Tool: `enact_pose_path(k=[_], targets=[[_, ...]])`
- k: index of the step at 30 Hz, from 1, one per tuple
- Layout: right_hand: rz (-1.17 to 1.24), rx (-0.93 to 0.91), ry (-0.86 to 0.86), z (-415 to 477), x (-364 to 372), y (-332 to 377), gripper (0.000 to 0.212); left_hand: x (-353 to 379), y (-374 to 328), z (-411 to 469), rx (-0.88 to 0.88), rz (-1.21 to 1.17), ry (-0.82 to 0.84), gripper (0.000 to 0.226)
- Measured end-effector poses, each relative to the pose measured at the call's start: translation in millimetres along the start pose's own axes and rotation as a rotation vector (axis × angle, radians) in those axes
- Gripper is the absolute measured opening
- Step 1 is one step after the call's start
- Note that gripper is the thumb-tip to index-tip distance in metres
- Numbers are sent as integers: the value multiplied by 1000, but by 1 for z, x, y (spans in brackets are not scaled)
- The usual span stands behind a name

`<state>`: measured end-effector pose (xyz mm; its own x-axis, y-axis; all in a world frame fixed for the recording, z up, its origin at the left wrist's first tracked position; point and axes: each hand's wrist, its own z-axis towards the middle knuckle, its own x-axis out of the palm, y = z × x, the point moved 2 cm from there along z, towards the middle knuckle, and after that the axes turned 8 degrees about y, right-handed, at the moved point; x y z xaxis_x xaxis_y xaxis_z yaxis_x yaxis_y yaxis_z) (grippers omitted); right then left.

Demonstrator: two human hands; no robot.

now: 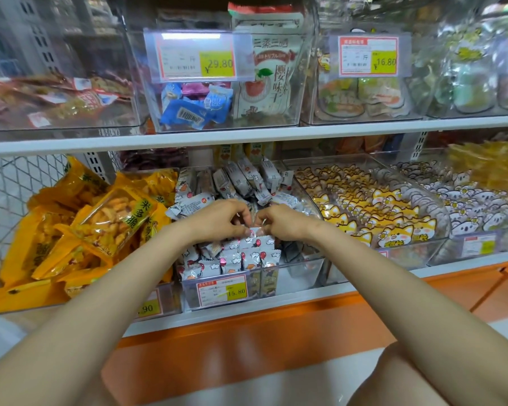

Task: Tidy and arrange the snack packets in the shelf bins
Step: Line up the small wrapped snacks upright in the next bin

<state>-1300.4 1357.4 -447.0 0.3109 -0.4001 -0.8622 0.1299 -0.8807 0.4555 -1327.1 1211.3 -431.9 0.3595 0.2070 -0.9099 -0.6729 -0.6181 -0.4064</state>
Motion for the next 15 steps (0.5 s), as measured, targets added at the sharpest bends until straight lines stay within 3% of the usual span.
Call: enact_pose_path(k=[5,10,12,15], targets=[[139,32,35,-7,-4,2,11,4,3,2,-31,37,94,34],[17,14,-39,-9,-2,2,10,10,6,6,-68,165,188,40],[-34,-1,-193,-17,-14,0,3,9,5,6,-70,158,201,39],[-384,117,-521,-27,-40,-11,22,8,4,4,-68,144,209,38]])
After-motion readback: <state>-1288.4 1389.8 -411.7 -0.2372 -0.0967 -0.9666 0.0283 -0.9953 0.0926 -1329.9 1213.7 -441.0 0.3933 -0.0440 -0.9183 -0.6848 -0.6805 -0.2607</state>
